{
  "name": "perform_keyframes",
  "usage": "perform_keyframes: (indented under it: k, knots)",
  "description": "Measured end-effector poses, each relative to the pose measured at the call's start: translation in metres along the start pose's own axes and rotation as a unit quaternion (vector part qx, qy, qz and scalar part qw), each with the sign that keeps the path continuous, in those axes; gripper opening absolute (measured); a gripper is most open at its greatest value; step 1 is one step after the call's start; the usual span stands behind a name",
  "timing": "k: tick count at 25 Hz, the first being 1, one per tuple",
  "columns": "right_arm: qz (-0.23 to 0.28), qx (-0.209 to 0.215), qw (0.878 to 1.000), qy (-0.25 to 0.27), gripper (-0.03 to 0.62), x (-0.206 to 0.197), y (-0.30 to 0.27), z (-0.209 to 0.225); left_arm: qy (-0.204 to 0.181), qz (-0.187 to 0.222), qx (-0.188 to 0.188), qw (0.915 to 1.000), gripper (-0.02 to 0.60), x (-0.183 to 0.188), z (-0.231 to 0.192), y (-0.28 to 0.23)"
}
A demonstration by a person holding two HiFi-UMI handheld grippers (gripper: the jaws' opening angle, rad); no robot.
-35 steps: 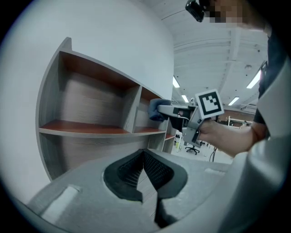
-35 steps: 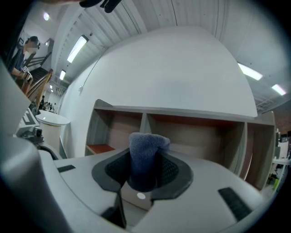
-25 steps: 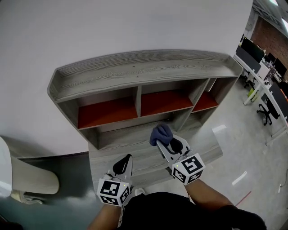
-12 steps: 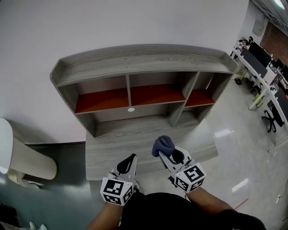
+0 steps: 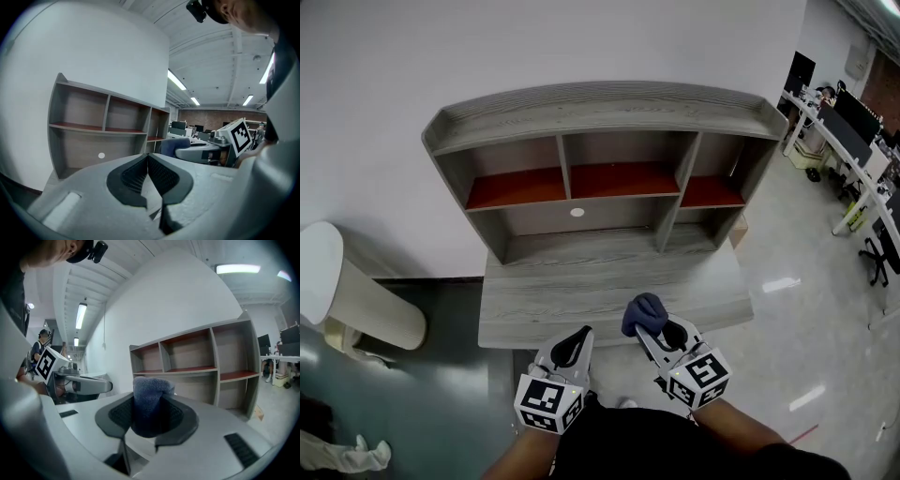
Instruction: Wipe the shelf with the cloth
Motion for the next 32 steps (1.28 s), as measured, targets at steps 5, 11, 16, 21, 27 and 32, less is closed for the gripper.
perform_keyframes:
  k: [5, 11, 16, 21, 27, 32]
  knots:
    - [0.000, 0.017, 1.000, 0.008, 0.130, -0.009, 0.018, -0.009, 0.004, 0.003, 0.026, 0.9997, 0.011, -0.010, 0.018, 0.022]
    - [-0.001, 0.032, 0.999, 0.015, 0.130, -0.012, 0.027, -0.023, 0.011, 0.003, 0.049, 0.9987, 0.011, -0.018, 0.025, 0.046]
    - [0.007, 0.032, 0.999, 0.027, 0.130, -0.004, 0.023, -0.034, 0.007, 0.013, 0.051, 0.9986, 0.009, -0.011, 0.019, 0.055]
    - [0.007, 0.023, 0.999, 0.028, 0.130, -0.001, 0.010, -0.050, 0.002, 0.007, 0.039, 0.9992, 0.011, -0.008, 0.002, 0.065]
    - [0.000, 0.012, 0.999, 0.031, 0.130, -0.002, -0.008, -0.078, -0.003, 0.004, 0.028, 0.9996, 0.009, -0.003, -0.029, 0.080]
    - [-0.001, 0.004, 0.999, 0.037, 0.130, 0.001, -0.018, -0.096, -0.004, -0.001, 0.015, 0.9999, 0.011, -0.004, -0.045, 0.088]
Point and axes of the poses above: the fingertips, and each gripper's own axes: y backward along the fingers, z to its right, x out of its top, the point moved 5 cm from there along y, backward along the fingers
